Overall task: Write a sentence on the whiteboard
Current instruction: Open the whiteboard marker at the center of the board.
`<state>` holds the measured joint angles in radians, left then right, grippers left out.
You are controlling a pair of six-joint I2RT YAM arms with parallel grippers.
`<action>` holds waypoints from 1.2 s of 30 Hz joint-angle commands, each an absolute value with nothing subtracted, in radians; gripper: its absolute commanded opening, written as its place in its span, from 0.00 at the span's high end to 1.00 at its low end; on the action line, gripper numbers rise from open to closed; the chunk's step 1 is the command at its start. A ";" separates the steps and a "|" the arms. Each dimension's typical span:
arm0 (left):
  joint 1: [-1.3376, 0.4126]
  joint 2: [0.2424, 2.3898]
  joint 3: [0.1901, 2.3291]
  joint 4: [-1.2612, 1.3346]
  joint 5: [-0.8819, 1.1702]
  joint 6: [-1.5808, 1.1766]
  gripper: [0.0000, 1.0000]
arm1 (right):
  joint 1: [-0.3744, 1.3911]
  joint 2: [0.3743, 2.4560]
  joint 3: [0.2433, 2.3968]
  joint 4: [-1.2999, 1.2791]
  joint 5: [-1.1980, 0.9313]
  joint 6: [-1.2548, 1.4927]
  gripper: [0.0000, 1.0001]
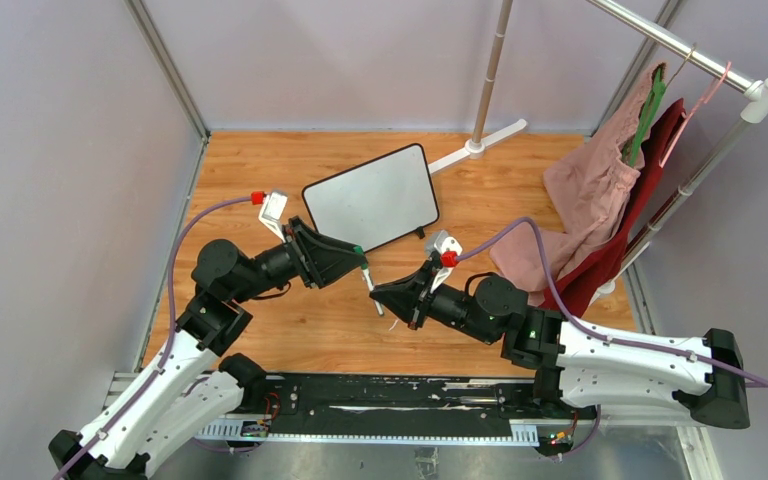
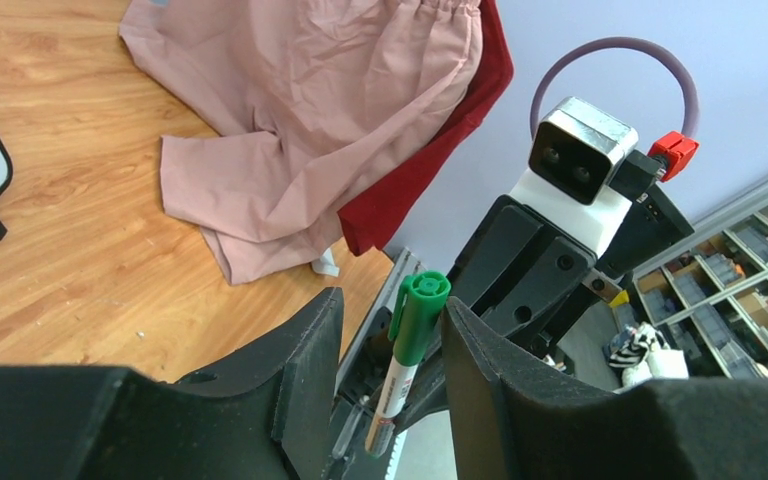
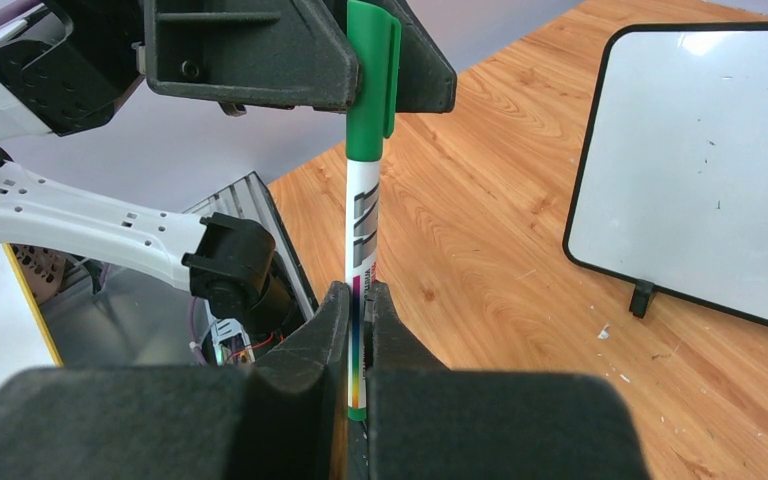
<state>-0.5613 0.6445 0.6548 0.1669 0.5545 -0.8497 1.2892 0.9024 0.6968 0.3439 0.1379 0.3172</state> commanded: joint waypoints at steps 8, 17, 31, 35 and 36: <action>-0.585 0.636 0.686 0.200 0.555 -0.853 0.64 | 1.305 0.926 0.748 0.376 0.135 0.304 1.00; -0.586 0.616 0.676 0.200 0.561 -0.845 1.00 | 1.305 0.927 0.759 0.362 0.120 0.308 1.00; -0.587 0.566 0.672 0.201 0.600 -0.829 1.00 | 1.293 0.954 0.867 0.269 0.000 0.410 0.38; -0.587 0.553 0.671 0.200 0.601 -0.830 1.00 | 1.287 0.988 0.910 0.243 -0.040 0.418 0.42; -0.586 0.548 0.672 0.201 0.602 -0.831 1.00 | 1.285 0.996 0.918 0.235 -0.040 0.420 0.43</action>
<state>-0.5785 0.5720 0.6556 0.1780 0.5743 -0.8417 1.2907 0.9695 0.8608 0.2611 0.0135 0.3935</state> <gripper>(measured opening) 0.112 0.593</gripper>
